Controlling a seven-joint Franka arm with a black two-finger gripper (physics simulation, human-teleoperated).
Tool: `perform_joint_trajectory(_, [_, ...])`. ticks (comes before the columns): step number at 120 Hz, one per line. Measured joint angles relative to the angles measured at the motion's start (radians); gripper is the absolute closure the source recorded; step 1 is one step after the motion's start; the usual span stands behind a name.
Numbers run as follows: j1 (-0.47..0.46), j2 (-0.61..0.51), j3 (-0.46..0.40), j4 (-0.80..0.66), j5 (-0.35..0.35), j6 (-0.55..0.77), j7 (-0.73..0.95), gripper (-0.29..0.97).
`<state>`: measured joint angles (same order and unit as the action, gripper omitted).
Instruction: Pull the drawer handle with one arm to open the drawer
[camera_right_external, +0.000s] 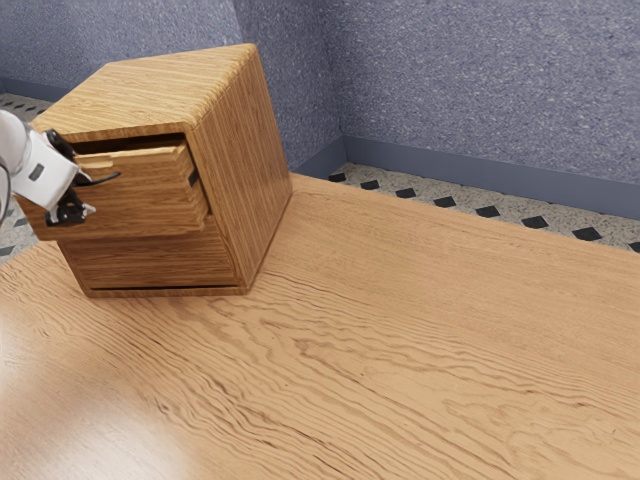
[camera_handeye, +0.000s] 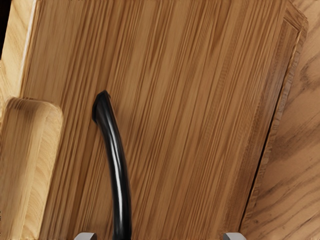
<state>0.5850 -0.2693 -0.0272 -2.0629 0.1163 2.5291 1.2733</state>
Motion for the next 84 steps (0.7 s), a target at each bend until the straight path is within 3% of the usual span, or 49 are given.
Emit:
perform_joint_trajectory(45, [0.003,-0.028,0.0,-0.016,0.002,-0.017,-0.001,0.34])
perform_joint_trajectory(63, [0.007,-0.033,0.0,-0.036,0.004,-0.018,-0.002,0.26])
perform_joint_trajectory(84, [0.006,-0.06,0.0,-0.061,0.002,-0.019,-0.005,0.31])
